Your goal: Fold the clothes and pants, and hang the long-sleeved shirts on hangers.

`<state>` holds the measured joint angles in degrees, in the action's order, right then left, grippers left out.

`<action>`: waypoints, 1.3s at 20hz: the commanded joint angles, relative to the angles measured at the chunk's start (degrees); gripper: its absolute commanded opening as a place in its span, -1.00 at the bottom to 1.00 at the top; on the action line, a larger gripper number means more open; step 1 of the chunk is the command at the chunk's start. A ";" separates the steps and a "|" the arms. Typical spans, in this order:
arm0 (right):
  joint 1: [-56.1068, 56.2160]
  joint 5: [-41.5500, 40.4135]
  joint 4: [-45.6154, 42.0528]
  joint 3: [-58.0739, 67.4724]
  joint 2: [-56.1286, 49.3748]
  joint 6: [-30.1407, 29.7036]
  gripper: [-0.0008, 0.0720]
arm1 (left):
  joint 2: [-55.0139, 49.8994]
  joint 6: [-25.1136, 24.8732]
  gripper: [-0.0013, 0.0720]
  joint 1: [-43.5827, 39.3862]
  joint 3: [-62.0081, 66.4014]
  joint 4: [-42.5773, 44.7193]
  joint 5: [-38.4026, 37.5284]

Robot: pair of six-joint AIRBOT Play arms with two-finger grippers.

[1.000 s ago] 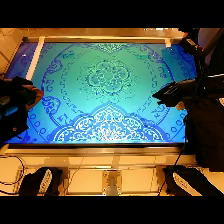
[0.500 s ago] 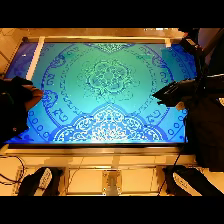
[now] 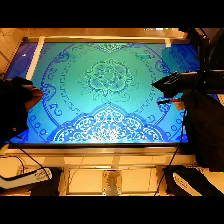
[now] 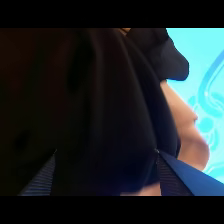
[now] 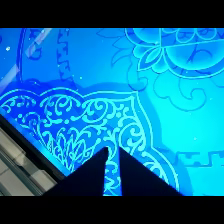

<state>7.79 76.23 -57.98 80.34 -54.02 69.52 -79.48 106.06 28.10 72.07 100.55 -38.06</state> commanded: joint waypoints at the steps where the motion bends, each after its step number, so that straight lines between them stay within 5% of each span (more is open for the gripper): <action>1: 0.04 -1.92 0.15 0.04 -0.07 0.31 0.14 | -9.66 1.97 1.00 0.61 6.60 -6.29 1.75; 4: 0.04 -3.37 0.17 0.04 -0.07 0.44 0.27 | -12.37 1.95 0.99 0.68 7.10 -7.19 4.13; 5: 0.04 -3.93 0.17 0.04 -0.07 0.44 0.27 | -12.76 1.97 0.84 0.68 7.10 -7.19 4.26; 7: 0.04 -5.70 0.22 0.04 -0.07 0.44 0.27 | -12.70 1.33 -0.87 0.83 7.10 -7.17 4.24; 12: 0.04 -11.63 0.57 0.07 0.68 0.39 0.26 | -2.97 -4.50 -0.92 -0.66 7.10 -7.69 0.09; 16: 0.04 -6.25 -5.42 3.93 1.11 0.39 0.26 | 15.06 -12.20 -0.92 -7.98 7.10 -15.45 -2.62; 20: 0.04 7.91 -18.43 11.54 1.11 0.42 0.26 | 25.73 -15.54 -0.92 -23.21 7.08 -26.95 -7.85; 26: 0.04 16.06 -34.51 16.61 1.14 0.39 0.26 | 16.68 -16.70 -0.92 -56.92 4.04 -28.22 -15.78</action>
<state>7.79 88.09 -84.33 95.09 -52.90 69.91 -59.11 90.21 -14.37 77.58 74.26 -50.43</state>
